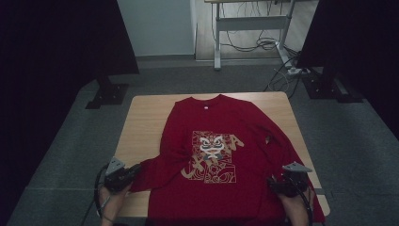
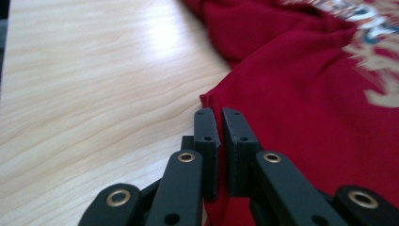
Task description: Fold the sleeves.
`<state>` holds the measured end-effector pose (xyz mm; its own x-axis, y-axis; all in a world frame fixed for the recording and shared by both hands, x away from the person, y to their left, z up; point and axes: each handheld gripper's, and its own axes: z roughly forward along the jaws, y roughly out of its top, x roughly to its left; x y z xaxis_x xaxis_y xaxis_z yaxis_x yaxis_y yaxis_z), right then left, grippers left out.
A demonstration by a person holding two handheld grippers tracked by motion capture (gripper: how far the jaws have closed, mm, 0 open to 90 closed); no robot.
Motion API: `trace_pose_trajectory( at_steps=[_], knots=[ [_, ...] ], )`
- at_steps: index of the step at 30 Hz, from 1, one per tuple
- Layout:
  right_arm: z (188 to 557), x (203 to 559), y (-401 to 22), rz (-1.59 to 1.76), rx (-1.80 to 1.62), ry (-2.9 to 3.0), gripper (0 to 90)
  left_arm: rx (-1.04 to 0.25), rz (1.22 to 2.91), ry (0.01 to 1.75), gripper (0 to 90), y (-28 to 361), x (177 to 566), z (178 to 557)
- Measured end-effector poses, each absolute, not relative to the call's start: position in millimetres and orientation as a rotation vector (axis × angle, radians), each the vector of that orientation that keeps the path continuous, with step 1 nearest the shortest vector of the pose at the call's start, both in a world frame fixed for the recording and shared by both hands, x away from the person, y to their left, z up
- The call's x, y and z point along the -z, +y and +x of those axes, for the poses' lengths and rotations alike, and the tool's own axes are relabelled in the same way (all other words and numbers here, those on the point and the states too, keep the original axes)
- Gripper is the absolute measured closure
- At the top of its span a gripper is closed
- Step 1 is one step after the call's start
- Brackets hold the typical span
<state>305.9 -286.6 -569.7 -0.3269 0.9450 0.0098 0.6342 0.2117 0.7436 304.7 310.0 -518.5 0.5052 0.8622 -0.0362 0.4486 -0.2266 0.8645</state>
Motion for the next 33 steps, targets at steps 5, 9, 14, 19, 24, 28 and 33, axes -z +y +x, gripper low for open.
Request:
trace_pose_trajectory(
  at_steps=[5, 9, 14, 19, 24, 28, 33],
  knots=[
    [305.9, 569.7, -286.6, 1.461, -0.918, 2.041, 2.5, -0.556, 1.837, 1.025, 85.2, 299.8, 508.7, 297.1],
    [305.9, 569.7, -286.6, 1.461, -0.918, 2.041, 2.5, -0.514, 1.827, 0.947, 85.2, 284.5, 499.1, 287.2],
    [305.9, 569.7, -286.6, 1.460, -0.918, 2.041, 2.5, -0.487, 1.850, 0.875, 85.2, 267.5, 496.6, 276.9],
    [305.9, 569.7, -286.6, 1.460, -0.918, 2.041, 2.5, -0.413, 1.876, 0.788, 85.2, 244.2, 496.9, 265.4],
    [305.9, 569.7, -286.6, 1.460, -0.918, 2.041, 2.5, -0.360, 1.901, 0.715, 85.2, 225.5, 496.9, 257.4],
    [305.9, 569.7, -286.6, 1.460, -0.918, 2.041, 2.5, -0.327, 1.912, 0.680, 85.2, 217.1, 497.5, 254.4],
    [305.9, 569.7, -286.6, 1.460, -0.918, 2.041, 2.5, -0.237, 1.954, 0.583, 85.2, 188.1, 504.2, 244.9]
  ],
)
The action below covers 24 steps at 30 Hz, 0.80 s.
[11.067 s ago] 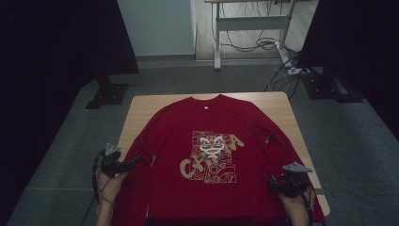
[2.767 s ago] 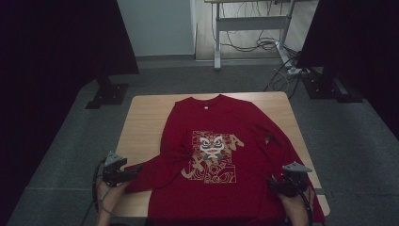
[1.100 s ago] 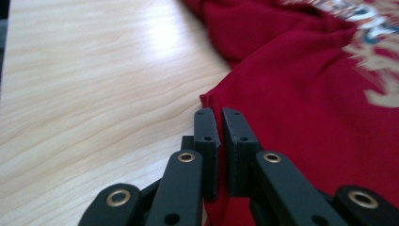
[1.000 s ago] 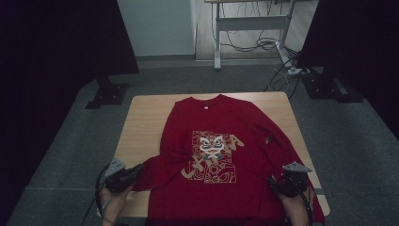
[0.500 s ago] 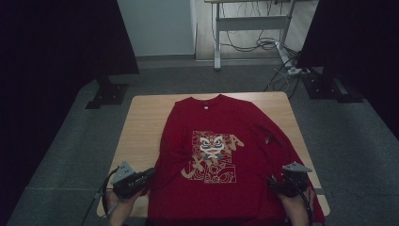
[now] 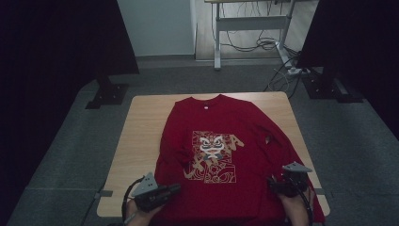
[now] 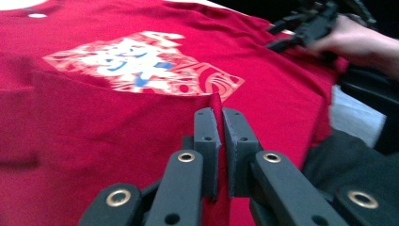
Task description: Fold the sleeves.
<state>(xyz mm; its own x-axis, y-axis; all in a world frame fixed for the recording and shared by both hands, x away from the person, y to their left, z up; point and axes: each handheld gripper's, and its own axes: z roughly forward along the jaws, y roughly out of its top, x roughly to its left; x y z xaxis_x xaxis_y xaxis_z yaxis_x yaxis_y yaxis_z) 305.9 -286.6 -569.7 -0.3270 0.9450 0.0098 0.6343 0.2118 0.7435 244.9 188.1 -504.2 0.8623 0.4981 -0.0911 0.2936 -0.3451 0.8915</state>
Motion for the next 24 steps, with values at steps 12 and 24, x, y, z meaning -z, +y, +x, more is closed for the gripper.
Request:
trace_pose_trajectory(
  at_steps=[12, 24],
  knots=[
    [305.9, 569.7, -286.6, 1.460, -0.918, 2.041, 2.5, -0.077, 2.041, 0.453, 85.3, 140.7, 524.2, 234.9],
    [305.9, 569.7, -286.6, 1.460, -0.918, 2.041, 2.5, 0.058, 2.051, 0.321, 85.5, 106.6, 526.3, 223.9]
  ],
)
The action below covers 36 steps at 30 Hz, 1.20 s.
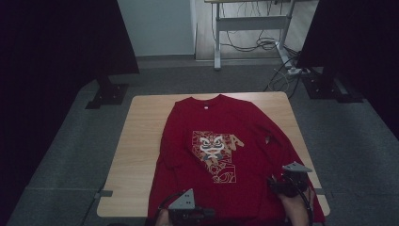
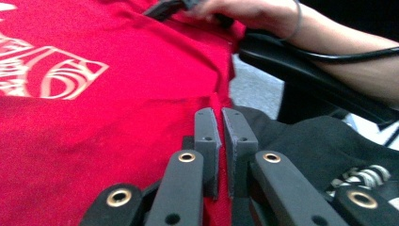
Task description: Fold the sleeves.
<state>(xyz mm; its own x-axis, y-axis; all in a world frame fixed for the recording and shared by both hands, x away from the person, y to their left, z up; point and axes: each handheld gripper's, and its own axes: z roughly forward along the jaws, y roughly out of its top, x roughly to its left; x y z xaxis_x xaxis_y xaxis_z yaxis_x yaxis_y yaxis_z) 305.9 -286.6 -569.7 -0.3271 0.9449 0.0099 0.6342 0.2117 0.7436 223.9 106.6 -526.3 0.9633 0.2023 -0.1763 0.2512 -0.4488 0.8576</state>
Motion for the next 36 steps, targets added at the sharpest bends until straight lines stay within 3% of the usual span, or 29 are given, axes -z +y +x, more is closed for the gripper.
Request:
trace_pose_trajectory(
  at_steps=[9, 10, 12, 13, 15, 16, 18, 21, 22, 23, 26, 36],
  knots=[
    [305.9, 569.7, -286.6, 1.460, -0.919, 2.042, 2.5, 0.110, 2.103, 0.321, 83.7, 100.6, 531.0, 223.3],
    [305.9, 569.7, -286.6, 1.460, -0.919, 2.042, 2.5, 0.110, 2.103, 0.321, 74.6, 100.6, 531.0, 223.3],
    [305.9, 569.7, -286.6, 1.460, -0.919, 2.042, 2.5, 0.115, 2.083, 0.362, 74.6, 103.4, 528.5, 228.4],
    [305.9, 569.7, -286.6, 1.460, -0.919, 2.042, 2.5, 0.095, 2.087, 0.371, 62.1, 104.4, 527.3, 229.9],
    [305.9, 569.7, -286.6, 1.460, -0.918, 2.042, 2.5, 0.095, 2.087, 0.371, 60.6, 104.4, 527.3, 229.9],
    [305.9, 569.7, -286.6, 1.460, -0.918, 2.042, 2.5, 0.032, 2.092, 0.404, 60.6, 107.6, 523.6, 235.5],
    [305.9, 569.7, -286.6, 1.460, -0.918, 2.042, 2.5, -0.019, 2.092, 0.424, 49.5, 109.3, 520.3, 239.2],
    [305.9, 569.7, -286.6, 1.460, -0.918, 2.042, 2.5, -0.019, 2.092, 0.424, 48.9, 109.3, 520.3, 239.2],
    [305.9, 569.7, -286.6, 1.460, -0.918, 2.042, 2.5, -0.090, 2.103, 0.442, 48.9, 111.0, 515.8, 245.2],
    [305.9, 569.7, -286.6, 1.460, -0.918, 2.042, 2.5, -0.113, 2.109, 0.451, 41.4, 111.7, 514.4, 249.0],
    [305.9, 569.7, -286.6, 1.460, -0.919, 2.042, 2.5, -0.149, 2.123, 0.474, 35.5, 112.9, 513.5, 256.3],
    [305.9, 569.7, -286.6, 1.460, -0.918, 2.041, 2.5, -0.228, 2.143, 0.529, 28.4, 115.3, 508.2, 279.8]
  ],
)
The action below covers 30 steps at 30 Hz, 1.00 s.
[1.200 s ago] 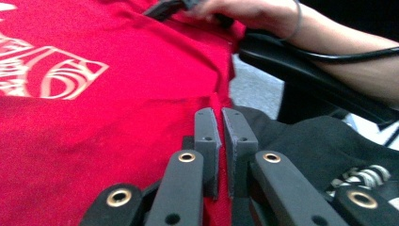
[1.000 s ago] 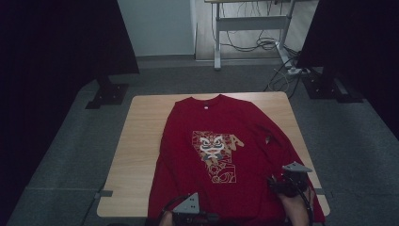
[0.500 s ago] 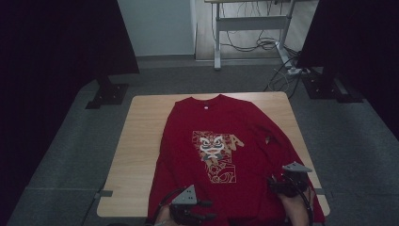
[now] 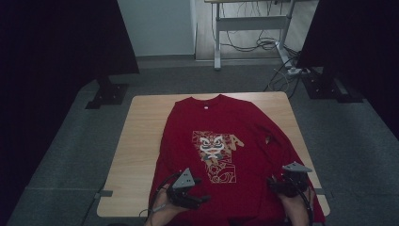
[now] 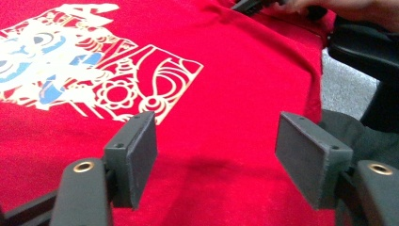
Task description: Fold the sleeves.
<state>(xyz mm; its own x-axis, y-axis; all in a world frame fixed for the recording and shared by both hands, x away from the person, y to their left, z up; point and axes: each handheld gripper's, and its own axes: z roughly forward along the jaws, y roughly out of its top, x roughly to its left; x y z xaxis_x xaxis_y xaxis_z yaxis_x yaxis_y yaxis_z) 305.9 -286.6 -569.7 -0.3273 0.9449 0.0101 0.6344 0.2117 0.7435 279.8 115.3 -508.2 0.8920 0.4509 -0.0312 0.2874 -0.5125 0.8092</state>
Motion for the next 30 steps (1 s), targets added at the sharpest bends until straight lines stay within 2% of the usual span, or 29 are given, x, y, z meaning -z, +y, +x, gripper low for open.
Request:
trace_pose_trajectory(
  at_steps=[7, 10, 15, 20, 21, 30],
  knots=[
    [305.9, 569.7, -286.6, 1.460, -0.919, 2.042, 2.5, -0.259, 2.143, 0.560, 26.0, 121.6, 505.2, 288.6],
    [305.9, 569.7, -286.6, 1.460, -0.919, 2.042, 2.4, -0.314, 2.138, 0.616, 24.8, 136.3, 503.3, 295.7],
    [306.0, 569.7, -286.7, 1.460, -0.919, 2.042, 2.4, -0.333, 2.100, 0.678, 23.2, 154.5, 500.0, 303.4],
    [306.0, 569.7, -286.7, 1.460, -0.919, 2.042, 2.5, -0.333, 2.100, 0.678, 23.1, 154.5, 500.0, 303.4],
    [306.0, 569.7, -286.7, 1.460, -0.919, 2.042, 2.5, -0.359, 2.066, 0.739, 23.1, 174.0, 499.3, 310.9],
    [306.0, 569.7, -286.7, 1.460, -0.919, 2.042, 2.5, -0.357, 2.014, 0.819, 20.8, 195.2, 502.2, 320.3]
  ],
)
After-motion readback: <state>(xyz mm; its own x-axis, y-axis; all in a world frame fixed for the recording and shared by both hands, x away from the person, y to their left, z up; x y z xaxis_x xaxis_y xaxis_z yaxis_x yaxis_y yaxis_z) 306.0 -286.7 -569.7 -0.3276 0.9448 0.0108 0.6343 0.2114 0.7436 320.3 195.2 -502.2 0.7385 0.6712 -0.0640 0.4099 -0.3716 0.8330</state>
